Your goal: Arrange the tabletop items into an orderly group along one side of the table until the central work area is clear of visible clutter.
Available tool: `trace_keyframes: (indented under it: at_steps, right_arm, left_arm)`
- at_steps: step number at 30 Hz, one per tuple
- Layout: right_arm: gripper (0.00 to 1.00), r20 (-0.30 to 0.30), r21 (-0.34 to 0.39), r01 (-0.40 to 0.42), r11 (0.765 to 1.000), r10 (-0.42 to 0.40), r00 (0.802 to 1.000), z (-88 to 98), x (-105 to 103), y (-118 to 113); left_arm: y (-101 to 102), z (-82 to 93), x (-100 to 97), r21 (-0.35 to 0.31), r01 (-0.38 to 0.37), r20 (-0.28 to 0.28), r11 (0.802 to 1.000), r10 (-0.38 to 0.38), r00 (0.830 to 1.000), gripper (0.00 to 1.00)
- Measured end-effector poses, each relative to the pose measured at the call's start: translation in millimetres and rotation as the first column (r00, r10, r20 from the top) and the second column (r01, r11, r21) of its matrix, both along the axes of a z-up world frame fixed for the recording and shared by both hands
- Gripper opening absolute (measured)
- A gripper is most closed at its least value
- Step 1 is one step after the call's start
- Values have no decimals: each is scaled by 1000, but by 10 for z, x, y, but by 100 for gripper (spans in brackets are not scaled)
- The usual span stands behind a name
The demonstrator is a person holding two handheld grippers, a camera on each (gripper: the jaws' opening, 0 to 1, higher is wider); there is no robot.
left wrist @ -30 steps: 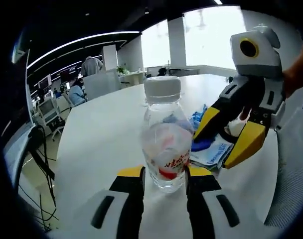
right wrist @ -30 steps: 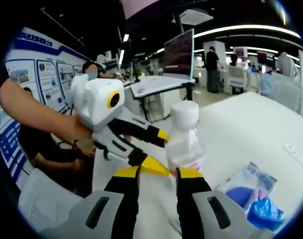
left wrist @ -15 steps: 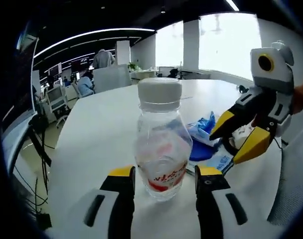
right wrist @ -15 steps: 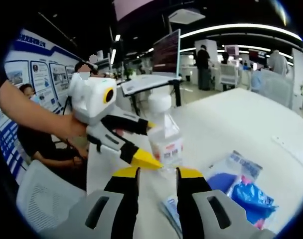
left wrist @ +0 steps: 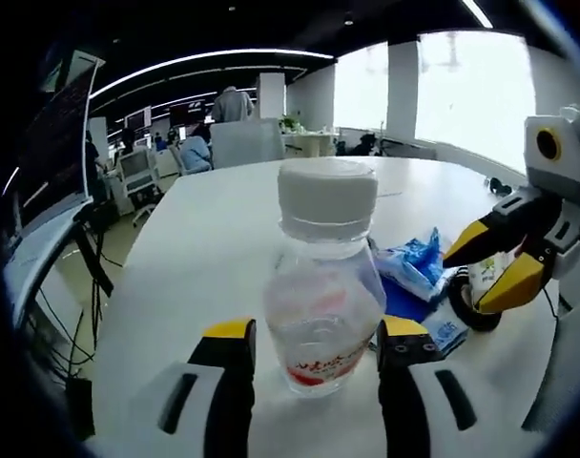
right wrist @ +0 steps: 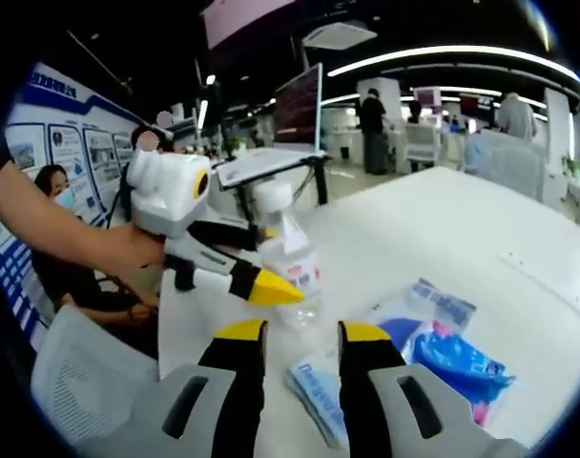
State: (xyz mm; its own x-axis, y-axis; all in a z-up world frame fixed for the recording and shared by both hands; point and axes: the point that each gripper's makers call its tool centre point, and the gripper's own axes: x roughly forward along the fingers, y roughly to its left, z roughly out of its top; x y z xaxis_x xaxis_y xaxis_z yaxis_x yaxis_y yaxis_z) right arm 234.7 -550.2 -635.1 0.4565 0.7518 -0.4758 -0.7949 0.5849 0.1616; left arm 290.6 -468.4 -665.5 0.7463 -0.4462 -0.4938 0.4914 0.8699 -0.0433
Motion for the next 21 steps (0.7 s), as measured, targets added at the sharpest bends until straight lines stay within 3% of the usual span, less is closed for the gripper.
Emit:
trace_keyframes:
  at_steps: [9, 16, 21]
  right_arm:
    - [26, 1, 2, 27, 1000, -27, 1000, -5, 21, -129]
    - [27, 5, 13, 36, 999, -36, 999, 9, 8, -208]
    - [42, 52, 46, 37, 998, -40, 998, 93, 17, -222]
  left_arm:
    - [31, -75, 3, 12, -80, -20, 997, 81, 997, 51]
    - [4, -94, 2, 21, -87, -17, 996, 87, 996, 50]
    - [-8, -112, 23, 24, -100, -18, 995, 100, 995, 50]
